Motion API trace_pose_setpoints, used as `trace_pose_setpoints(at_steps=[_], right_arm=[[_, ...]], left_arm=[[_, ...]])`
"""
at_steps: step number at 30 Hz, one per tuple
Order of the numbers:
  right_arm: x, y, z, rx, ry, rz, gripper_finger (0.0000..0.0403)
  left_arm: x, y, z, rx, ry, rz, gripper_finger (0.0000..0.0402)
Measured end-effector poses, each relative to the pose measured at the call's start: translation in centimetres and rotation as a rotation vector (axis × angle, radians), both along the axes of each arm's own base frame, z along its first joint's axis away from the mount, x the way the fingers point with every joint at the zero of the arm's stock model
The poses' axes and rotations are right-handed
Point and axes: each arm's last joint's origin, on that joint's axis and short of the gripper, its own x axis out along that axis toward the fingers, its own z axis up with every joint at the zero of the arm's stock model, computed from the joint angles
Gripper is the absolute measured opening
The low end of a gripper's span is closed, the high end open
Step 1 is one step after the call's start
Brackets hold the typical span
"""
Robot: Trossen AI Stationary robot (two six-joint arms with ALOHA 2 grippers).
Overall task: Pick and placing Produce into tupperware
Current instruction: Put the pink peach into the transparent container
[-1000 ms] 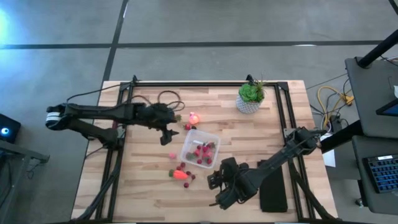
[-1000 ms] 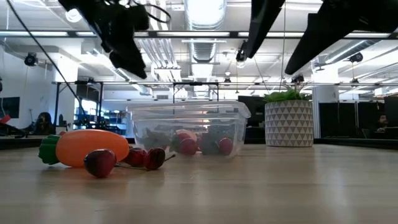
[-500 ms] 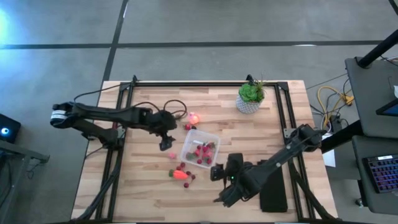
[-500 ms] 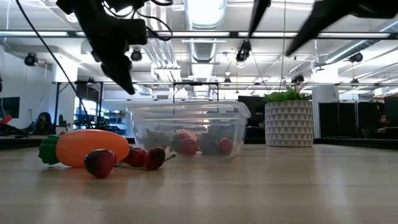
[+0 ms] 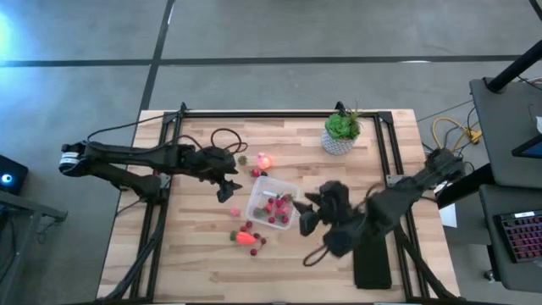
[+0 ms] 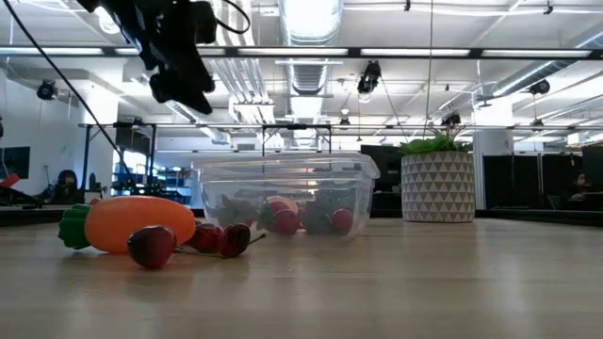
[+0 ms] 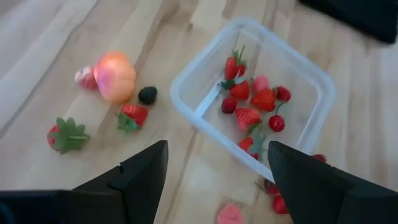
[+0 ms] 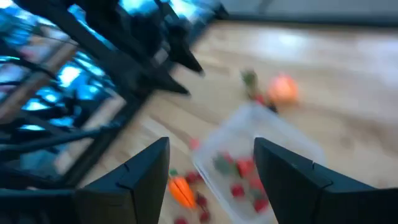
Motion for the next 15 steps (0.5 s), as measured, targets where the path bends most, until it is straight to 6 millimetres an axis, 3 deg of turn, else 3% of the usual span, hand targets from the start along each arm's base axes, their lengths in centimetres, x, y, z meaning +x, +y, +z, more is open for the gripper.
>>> trace_pose_setpoints(at_steps=[4,7,12,15], right_arm=[[0.7,-2.0,2.4,-0.091,-0.109,0.109,0.0223],[1.8,-3.8,2.7,-0.109,-0.171,0.219,0.0223],[4.1,-7.1,0.2,-0.096,-0.236,0.347,0.0223],[4.4,-9.4,-1.7,-0.067,-0.212,0.370,0.0223]], left_arm=[[0.0,0.0,0.5,0.002,-0.055,0.000,0.0262],[0.1,0.0,0.9,0.000,-0.089,-0.003,0.0262],[-0.5,-0.1,1.3,-0.002,-0.100,-0.006,0.0262],[-0.9,-0.2,1.7,-0.003,-0.125,-0.009,0.0262]])
